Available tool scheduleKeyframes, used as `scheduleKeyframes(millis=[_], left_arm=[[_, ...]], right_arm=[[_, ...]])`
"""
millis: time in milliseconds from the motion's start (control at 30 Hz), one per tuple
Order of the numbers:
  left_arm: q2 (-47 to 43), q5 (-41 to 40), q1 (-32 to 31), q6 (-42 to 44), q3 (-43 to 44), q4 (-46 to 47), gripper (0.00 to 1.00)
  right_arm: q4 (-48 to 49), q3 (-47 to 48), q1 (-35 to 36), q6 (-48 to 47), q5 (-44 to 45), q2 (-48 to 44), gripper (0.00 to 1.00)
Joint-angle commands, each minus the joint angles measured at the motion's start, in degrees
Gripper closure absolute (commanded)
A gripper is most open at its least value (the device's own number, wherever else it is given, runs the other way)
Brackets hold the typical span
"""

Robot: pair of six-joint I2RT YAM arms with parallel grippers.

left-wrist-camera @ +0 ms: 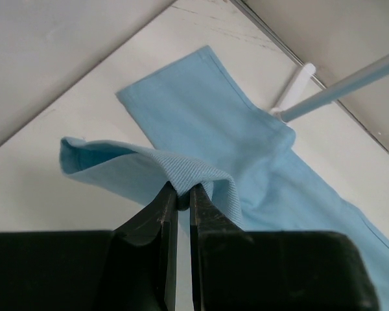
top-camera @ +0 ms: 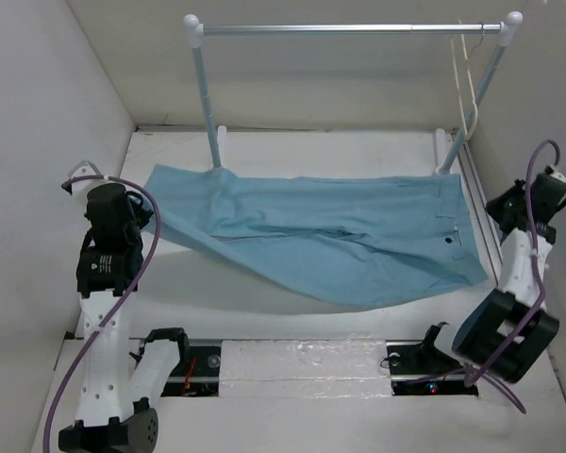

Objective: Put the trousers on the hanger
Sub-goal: Flatten out the trousers at the center of the board, then fold the trousers at the center of the board.

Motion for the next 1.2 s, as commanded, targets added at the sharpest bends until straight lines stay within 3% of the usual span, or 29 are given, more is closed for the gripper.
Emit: scheduleKeyframes(millis=[0,33,233,367,600,667,700,733,900,1167], left_arm=[[-0.58,5.45,-0.82,-1.65,3.13,4.44,1.0],[-0.58,5.82,-2.05,-2.26,2.96,4.8,1.0],[-0.58,8.28,-2.59,-2.44,2.87,4.89,1.0],[-0.32,8.19,-2.59,-1.74,3.75,4.71,1.0],[0.3,9.16,-2.59,-1.39,2.08,5.59,1.0],[0.56,9.16,-2.59,-1.13,2.6,5.5,1.0],[0.74,8.9,-2.59,-1.21,2.87,5.42,1.0],[0.82,8.64,-2.59,-1.21,3.22,5.41,1.0],[3.9,8.54,-2.59,-1.83,7.95,5.76,1.0],[7.15,10.57,-2.59,-2.97,10.08,7.43,1.0]], right_arm=[[-12.58,-5.53,-1.26,-2.85,15.0,-8.4,0.91],[-13.85,-6.33,-1.26,-3.02,17.63,-10.24,1.0],[-18.16,-14.51,-6.62,-4.68,18.88,-12.9,1.0],[-20.97,-15.13,-7.67,-6.36,20.91,-13.16,0.81],[-23.26,-16.62,-8.2,-7.86,22.14,-13.51,0.71],[-25.55,-14.52,-8.2,-8.56,24.52,-14.92,0.85],[-26.51,-14.51,-8.2,-8.65,24.95,-15.1,0.97],[-28.17,-12.34,-8.2,-8.82,25.74,-15.1,1.0],[-30.55,-6.26,-0.74,-10.66,27.77,-15.01,1.0],[-30.83,-7.92,1.47,-11.38,20.57,-13.96,1.0]])
